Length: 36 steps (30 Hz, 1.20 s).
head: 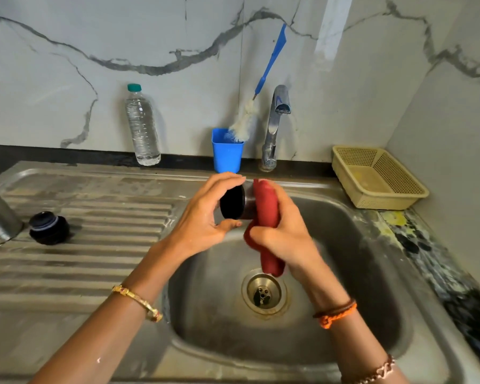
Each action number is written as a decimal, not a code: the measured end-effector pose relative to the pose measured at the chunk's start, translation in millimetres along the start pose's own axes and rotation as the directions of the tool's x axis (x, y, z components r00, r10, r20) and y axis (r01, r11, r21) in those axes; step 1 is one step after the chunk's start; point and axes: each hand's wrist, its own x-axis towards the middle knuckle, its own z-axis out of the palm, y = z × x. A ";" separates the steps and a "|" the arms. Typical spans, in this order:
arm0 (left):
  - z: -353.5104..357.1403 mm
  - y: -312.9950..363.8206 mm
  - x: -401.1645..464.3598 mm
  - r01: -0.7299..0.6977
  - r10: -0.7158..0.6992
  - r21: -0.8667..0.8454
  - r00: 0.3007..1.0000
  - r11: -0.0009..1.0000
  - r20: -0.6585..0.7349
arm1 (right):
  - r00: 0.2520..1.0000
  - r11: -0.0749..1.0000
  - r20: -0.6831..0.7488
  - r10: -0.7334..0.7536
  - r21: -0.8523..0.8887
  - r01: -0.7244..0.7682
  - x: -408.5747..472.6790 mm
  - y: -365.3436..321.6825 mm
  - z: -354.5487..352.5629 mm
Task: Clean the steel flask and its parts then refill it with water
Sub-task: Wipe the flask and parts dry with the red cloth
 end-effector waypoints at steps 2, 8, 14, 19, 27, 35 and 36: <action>1.2 10.9 1.2 0.172 -0.171 -0.187 0.985 0.967 0.022 | 0.990 0.888 -0.048 -0.136 -0.449 0.100 0.1 3.0 4.0; -5.6 23.1 0.7 0.482 -0.461 -0.538 0.868 0.692 0.185 | 0.986 0.871 0.128 -0.102 -0.468 0.151 14.2 -6.7 -19.6; 1.3 18.1 -2.4 0.679 -0.676 -0.665 0.651 0.312 0.347 | 0.980 0.543 0.150 -0.128 -0.816 0.196 -6.8 2.3 0.6; -0.9 22.1 -11.4 0.635 -0.636 -0.643 0.717 0.428 0.285 | 0.988 0.810 0.153 -0.007 -0.578 0.095 4.7 -2.1 -7.6; 4.1 32.7 -20.4 0.190 -0.249 -0.554 0.968 0.811 -0.032 | 0.942 0.844 0.329 0.064 0.486 -0.227 -1.9 4.9 -16.7; -36.2 8.4 -17.9 -0.133 0.122 0.165 0.990 0.977 0.076 | 0.937 0.808 0.279 0.209 0.491 -0.326 -14.0 -9.7 20.8; -43.2 8.4 -20.2 -0.079 0.072 0.103 0.995 0.992 0.074 | 0.959 0.863 0.205 0.194 0.429 -0.266 -14.6 -14.3 30.0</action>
